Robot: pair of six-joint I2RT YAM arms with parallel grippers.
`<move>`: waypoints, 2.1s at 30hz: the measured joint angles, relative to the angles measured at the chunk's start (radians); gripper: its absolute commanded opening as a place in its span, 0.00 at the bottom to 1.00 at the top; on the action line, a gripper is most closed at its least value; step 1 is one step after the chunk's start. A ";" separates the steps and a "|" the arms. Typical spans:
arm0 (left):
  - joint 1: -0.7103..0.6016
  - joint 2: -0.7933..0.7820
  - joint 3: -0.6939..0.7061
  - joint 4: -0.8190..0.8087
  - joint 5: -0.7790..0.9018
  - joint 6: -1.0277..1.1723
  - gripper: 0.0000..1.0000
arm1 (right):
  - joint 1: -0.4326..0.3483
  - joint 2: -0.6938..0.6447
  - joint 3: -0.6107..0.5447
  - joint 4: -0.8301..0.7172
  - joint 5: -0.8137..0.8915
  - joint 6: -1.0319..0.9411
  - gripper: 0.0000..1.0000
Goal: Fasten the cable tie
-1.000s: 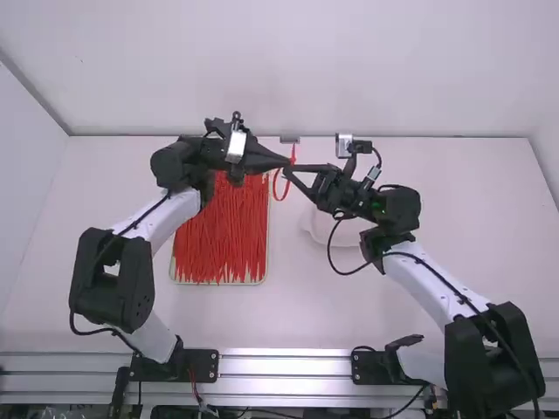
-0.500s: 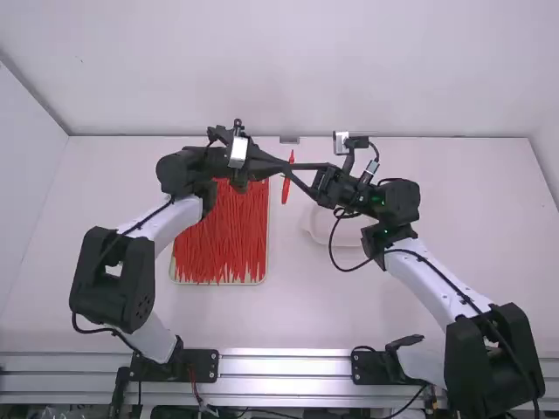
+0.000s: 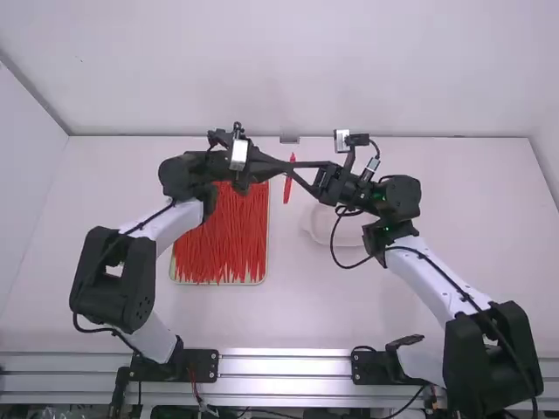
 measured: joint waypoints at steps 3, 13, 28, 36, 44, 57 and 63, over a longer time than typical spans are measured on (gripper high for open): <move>-0.010 0.000 -0.015 0.000 -0.012 0.018 0.01 | -0.014 0.000 0.000 0.001 -0.010 0.000 0.00; -0.060 0.000 -0.045 0.007 0.154 0.051 0.01 | -0.070 0.001 0.041 0.014 0.126 0.003 0.00; -0.059 0.000 -0.045 0.007 0.187 0.047 0.01 | -0.056 0.001 0.041 0.013 0.148 -0.003 0.00; 0.016 0.000 -0.045 0.008 0.187 -0.011 0.02 | -0.056 0.001 0.041 0.013 0.096 -0.011 0.00; 0.148 0.000 -0.021 0.007 0.186 -0.092 0.45 | -0.034 0.001 0.041 0.013 -0.021 -0.013 0.00; 0.130 -0.001 0.034 0.007 0.187 -0.157 0.45 | 0.101 0.001 0.041 -0.140 -0.036 -0.119 0.00; 0.127 -0.001 0.034 0.003 0.186 -0.165 0.41 | 0.125 0.001 0.041 -0.130 -0.009 -0.135 0.00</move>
